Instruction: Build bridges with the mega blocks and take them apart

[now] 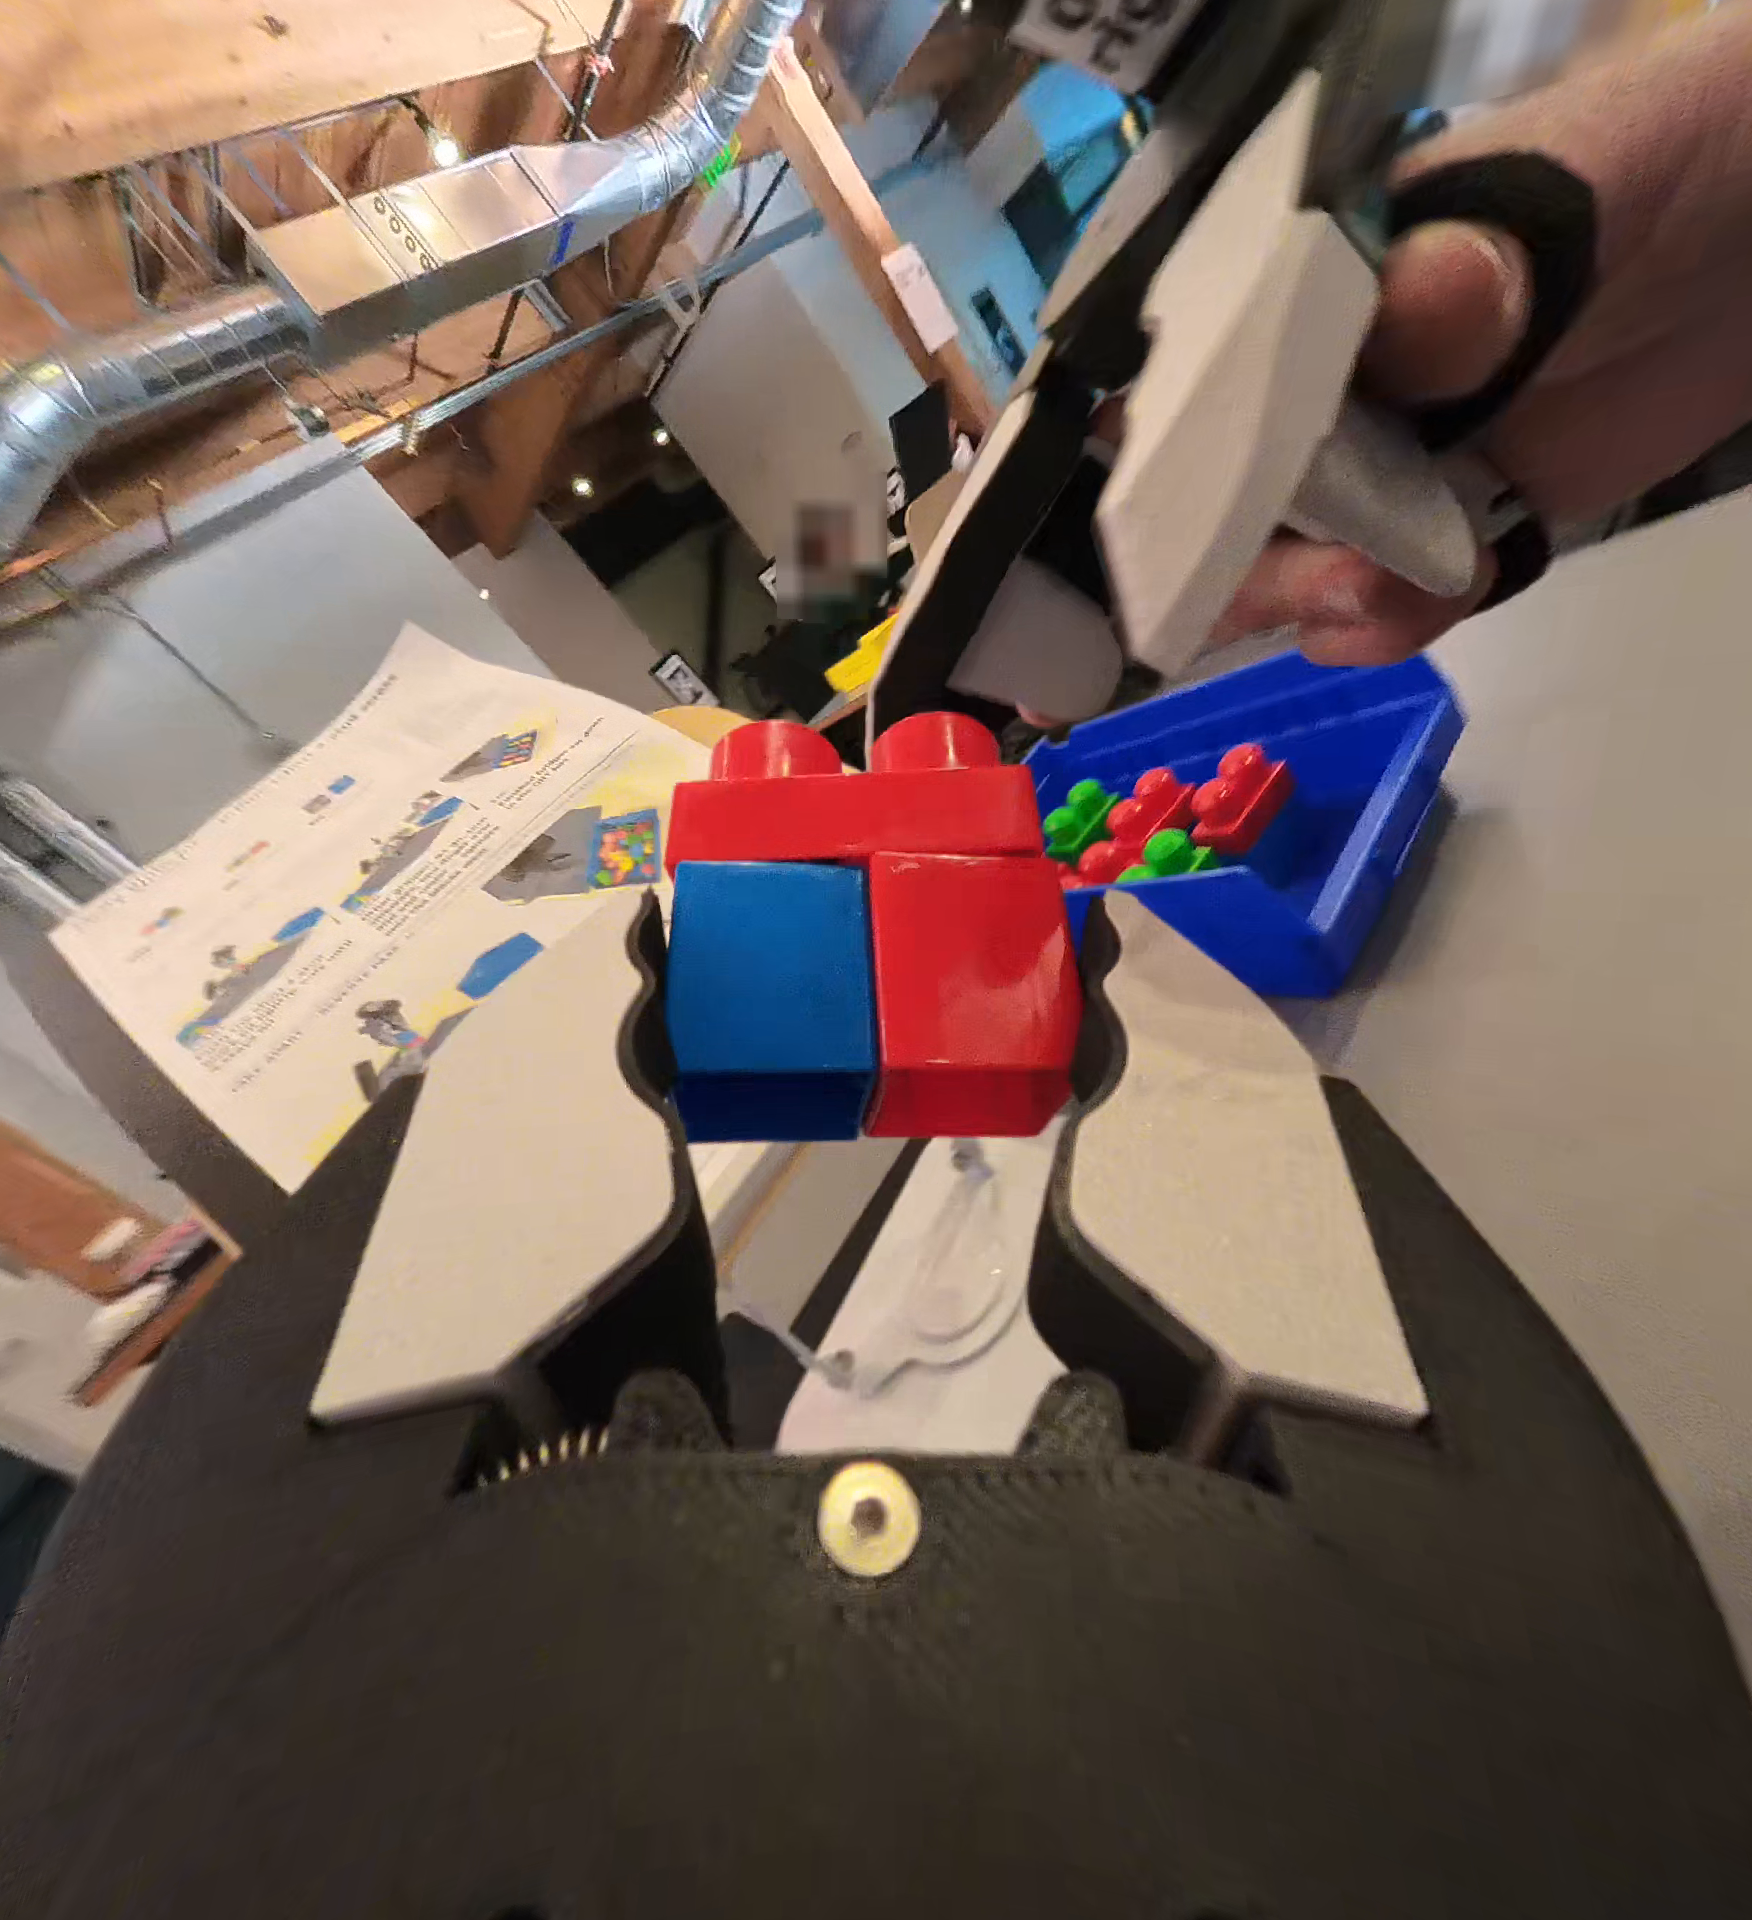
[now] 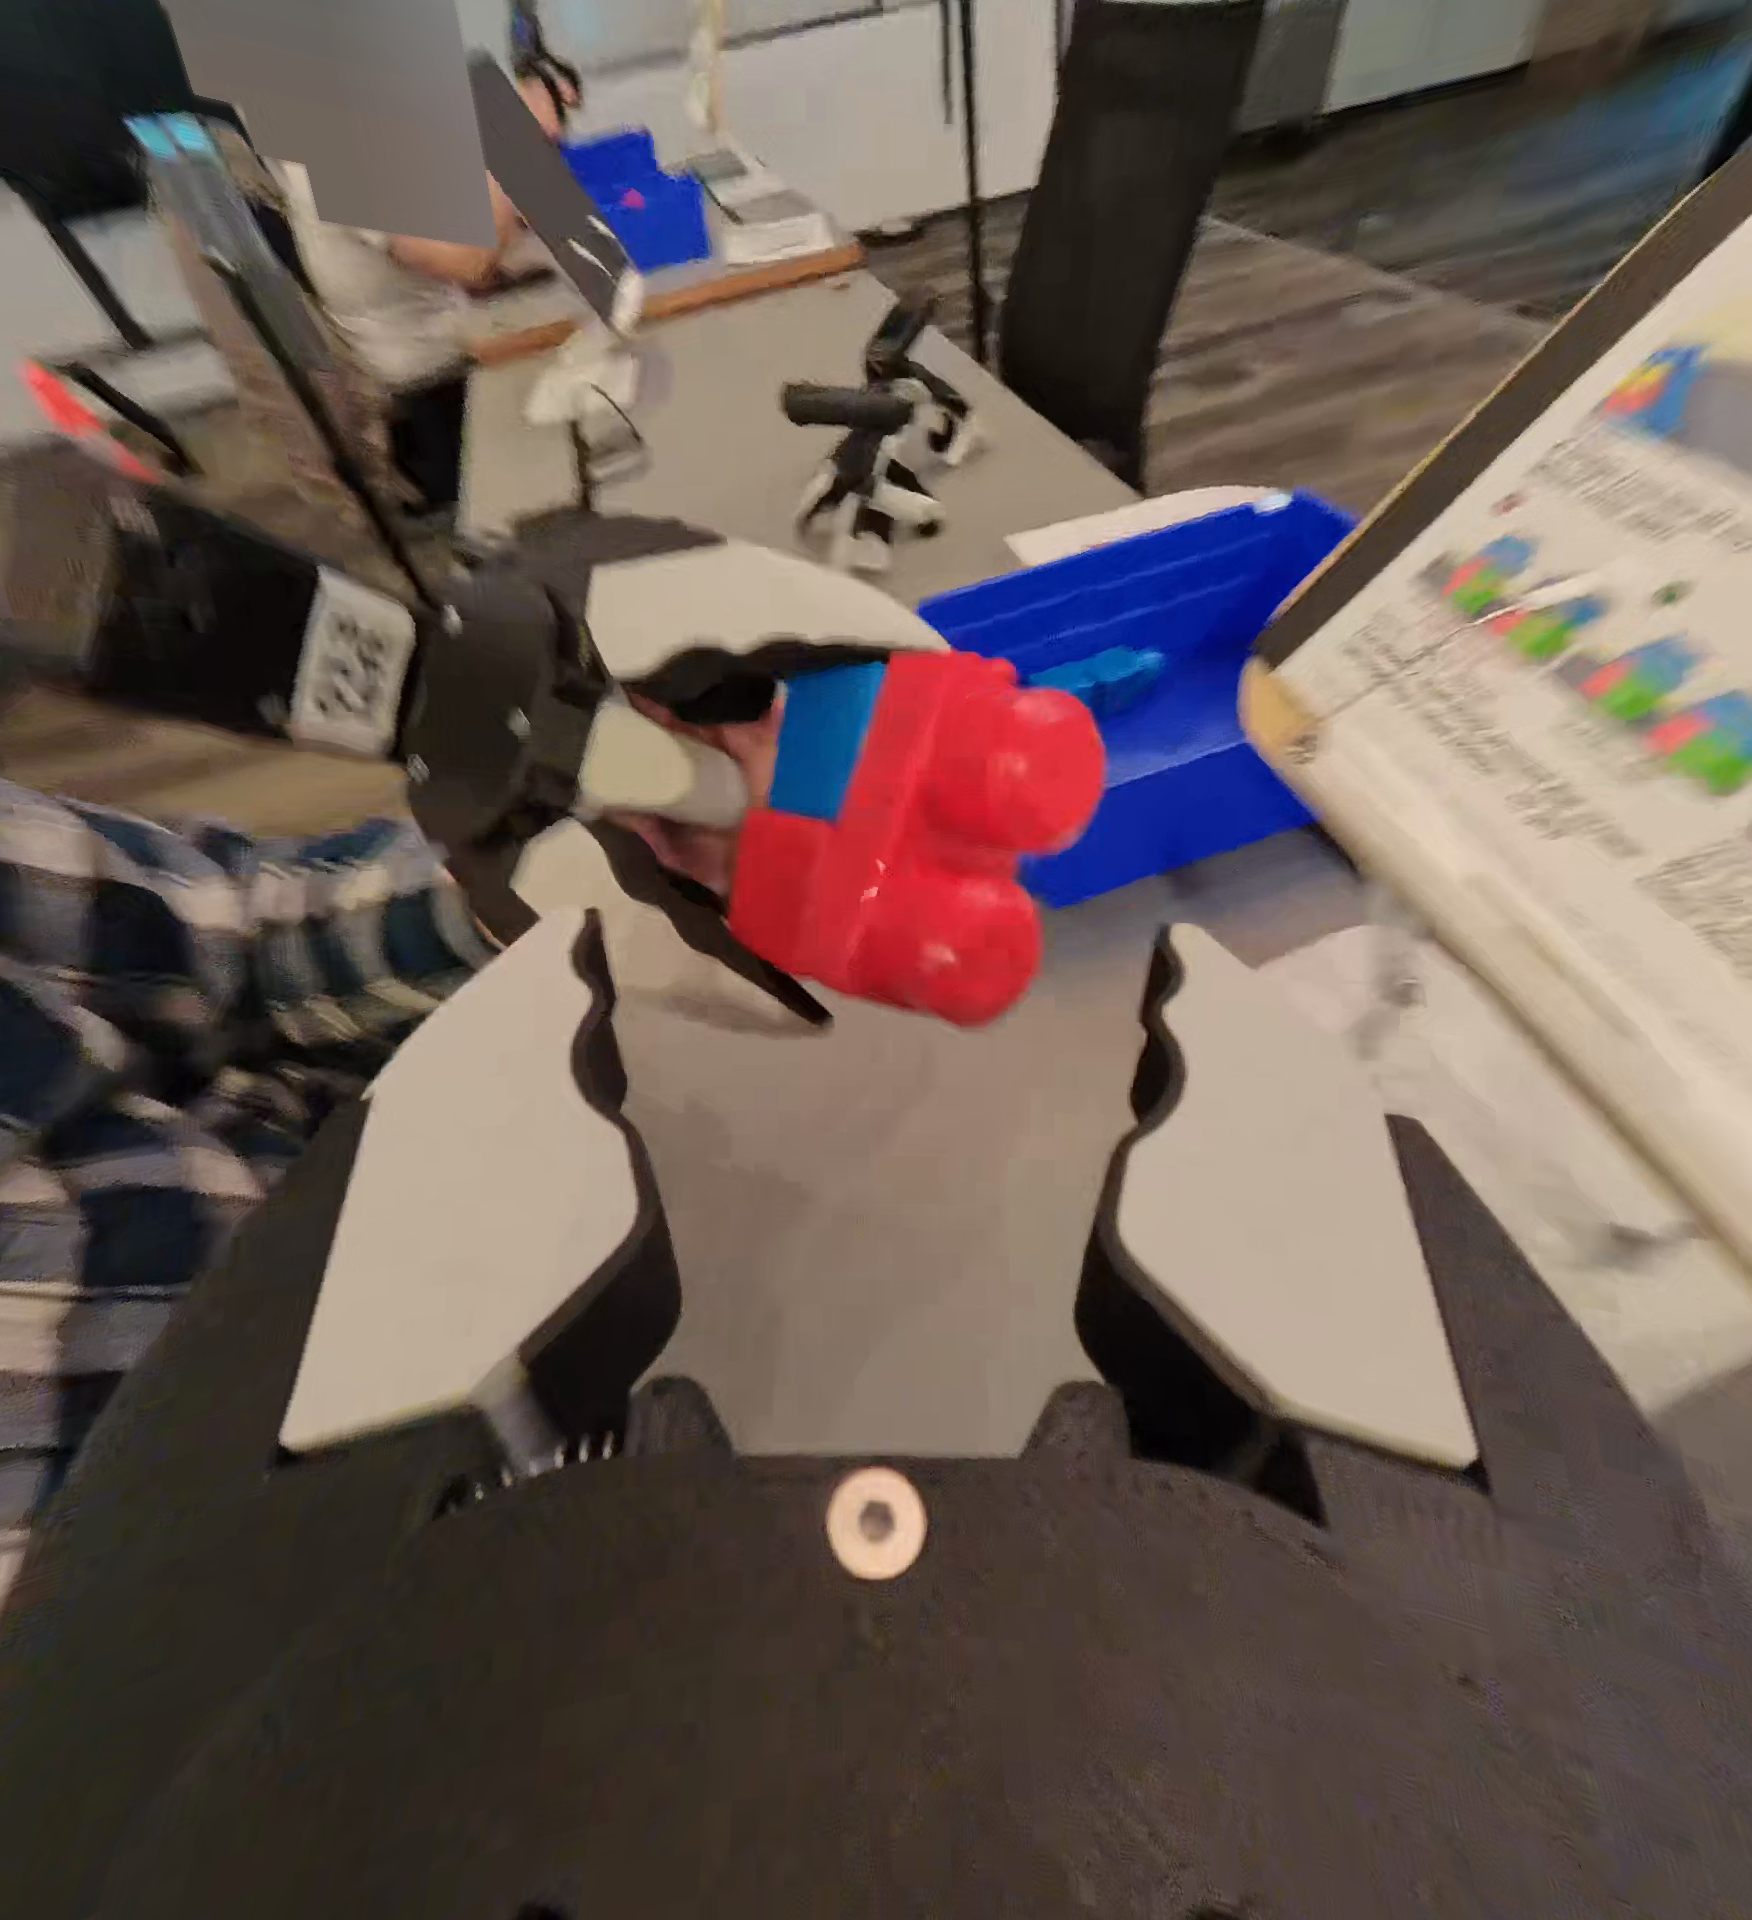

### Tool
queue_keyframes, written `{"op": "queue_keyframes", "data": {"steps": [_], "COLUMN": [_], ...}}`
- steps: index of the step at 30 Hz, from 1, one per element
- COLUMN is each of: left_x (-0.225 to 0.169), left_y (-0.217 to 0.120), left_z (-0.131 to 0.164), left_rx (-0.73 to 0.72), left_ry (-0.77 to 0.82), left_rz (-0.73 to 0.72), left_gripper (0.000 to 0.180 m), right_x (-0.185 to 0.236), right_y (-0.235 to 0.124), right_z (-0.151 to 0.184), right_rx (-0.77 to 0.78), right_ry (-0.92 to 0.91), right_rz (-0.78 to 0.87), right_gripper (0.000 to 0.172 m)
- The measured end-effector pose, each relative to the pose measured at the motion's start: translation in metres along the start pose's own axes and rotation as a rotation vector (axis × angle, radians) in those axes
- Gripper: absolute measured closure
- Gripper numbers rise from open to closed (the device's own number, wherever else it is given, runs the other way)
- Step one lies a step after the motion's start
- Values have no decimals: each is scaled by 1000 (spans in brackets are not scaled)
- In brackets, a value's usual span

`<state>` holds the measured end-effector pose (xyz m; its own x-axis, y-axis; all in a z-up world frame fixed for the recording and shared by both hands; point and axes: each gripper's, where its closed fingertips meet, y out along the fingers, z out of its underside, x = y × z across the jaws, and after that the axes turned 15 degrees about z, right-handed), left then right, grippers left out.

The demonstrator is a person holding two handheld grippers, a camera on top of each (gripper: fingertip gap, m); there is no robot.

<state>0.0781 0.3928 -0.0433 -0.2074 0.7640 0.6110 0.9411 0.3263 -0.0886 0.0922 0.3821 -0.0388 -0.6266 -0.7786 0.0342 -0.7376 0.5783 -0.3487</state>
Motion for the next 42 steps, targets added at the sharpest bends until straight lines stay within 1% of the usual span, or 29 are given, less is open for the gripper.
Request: {"op": "queue_keyframes", "data": {"steps": [1,2,3,5,6,8,10,13,14,15,16,17,19,21,27,35,40,42], "left_x": [-3,-7,-9,-8,-8,-8,-9,-9,-10,-11,-14,-16,-18,-21,-18,-14,-13,-14], "left_y": [3,6,8,10,12,15,20,28,31,34,37,40,41,42,43,44,44,43], "left_z": [1,3,4,11,13,18,22,30,30,36,38,41,44,43,40,35,30,26], "left_rx": [20,25,35,102,130,191,236,323,339,385,395,400,419,421,410,386,355,337], "left_ry": [26,37,45,97,114,170,213,271,297,329,339,348,370,385,417,477,496,511], "left_rz": [-4,-3,-11,-70,-84,-113,-117,-132,-134,-140,-126,-113,-105,-98,-110,-146,-163,-162], "left_gripper": [106,106,106,106,106,106,106,106,107,106,106,106,107,106,107,106,106,106], "right_x": [6,10,9,3,1,-11,-25,-25,-24,-26,-30,-31,-32,-37,-38,-38,-36,-34], "right_y": [4,9,15,23,27,32,37,49,51,52,52,53,56,54,53,47,46,46], "right_z": [-1,3,7,9,14,18,26,34,34,33,31,32,34,35,30,24,21,19], "right_rx": [-5,14,34,14,30,12,53,79,68,53,35,40,50,52,28,-24,-32,-32], "right_ry": [48,64,66,87,88,29,-70,-114,-114,-101,-111,-132,-102,-89,-105,-148,-149,-127], "right_rz": [-40,-56,-44,16,50,190,346,420,426,439,466,481,455,453,456,516,493,451], "right_gripper": [84,87,84,84,81,81,65,52,56,58,60,61,64,77,78,78,78,78]}}
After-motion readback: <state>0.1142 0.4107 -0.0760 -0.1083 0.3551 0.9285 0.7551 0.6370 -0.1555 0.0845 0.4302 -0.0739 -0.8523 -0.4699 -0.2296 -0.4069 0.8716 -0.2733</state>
